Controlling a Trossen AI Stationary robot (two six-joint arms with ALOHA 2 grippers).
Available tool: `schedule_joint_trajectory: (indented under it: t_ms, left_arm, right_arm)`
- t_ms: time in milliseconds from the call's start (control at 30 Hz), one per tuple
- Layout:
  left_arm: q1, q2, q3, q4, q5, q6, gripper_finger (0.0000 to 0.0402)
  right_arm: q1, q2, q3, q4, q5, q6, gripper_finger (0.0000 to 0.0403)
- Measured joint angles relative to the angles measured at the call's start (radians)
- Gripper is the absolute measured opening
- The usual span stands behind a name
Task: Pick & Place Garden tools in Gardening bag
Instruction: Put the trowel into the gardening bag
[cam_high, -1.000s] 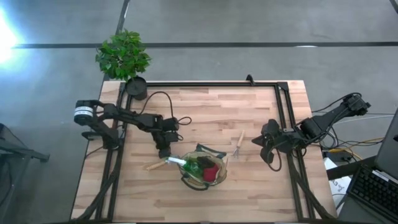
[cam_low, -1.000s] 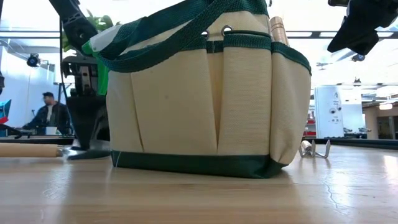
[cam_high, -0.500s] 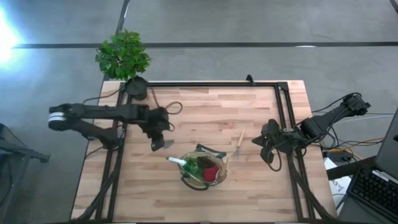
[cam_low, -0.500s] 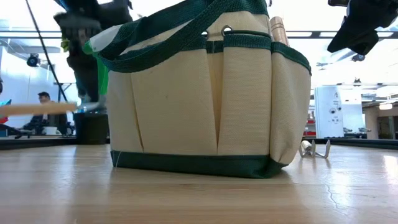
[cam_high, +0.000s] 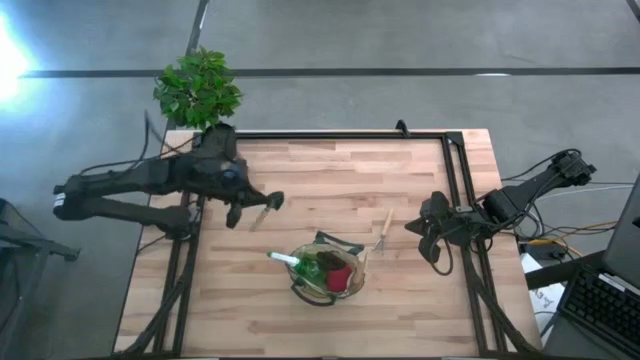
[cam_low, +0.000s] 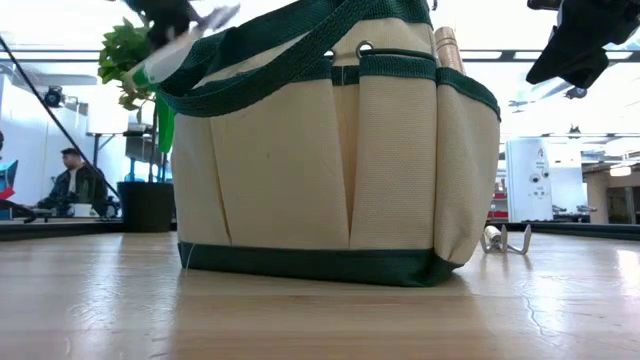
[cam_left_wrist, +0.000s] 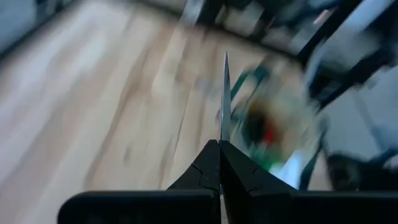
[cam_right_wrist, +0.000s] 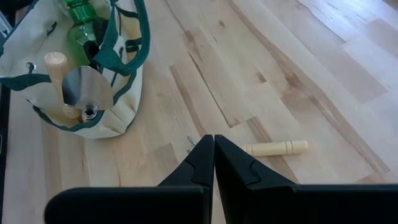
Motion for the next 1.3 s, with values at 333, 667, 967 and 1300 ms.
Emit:
schedule_joint_trajectory:
  t_ms: [333,667,967,1300]
  left_arm:
    - [-0.167,0.059,-0.118,0.626,0.122,0.155,0.0001]
    - [-0.428,0.302,-0.187,1.115,0.051,0.278,0.0001]
    - [-0.533,0.518,-0.193,1.357,-0.149,0.328,0.0001]
    - [-0.589,0.607,-0.195,1.464,-0.192,0.248,0.0001]
  right_arm:
    - [0.000,0.000,0.000,0.000,0.026,-0.013,0.0009]
    - [0.000,0.000,0.000,0.000,0.026,-0.047,0.0009]
    - [0.000,0.000,0.000,0.000,0.029,-0.054,0.0009]
    - [0.000,0.000,0.000,-0.001,0.028,-0.080,0.0009]
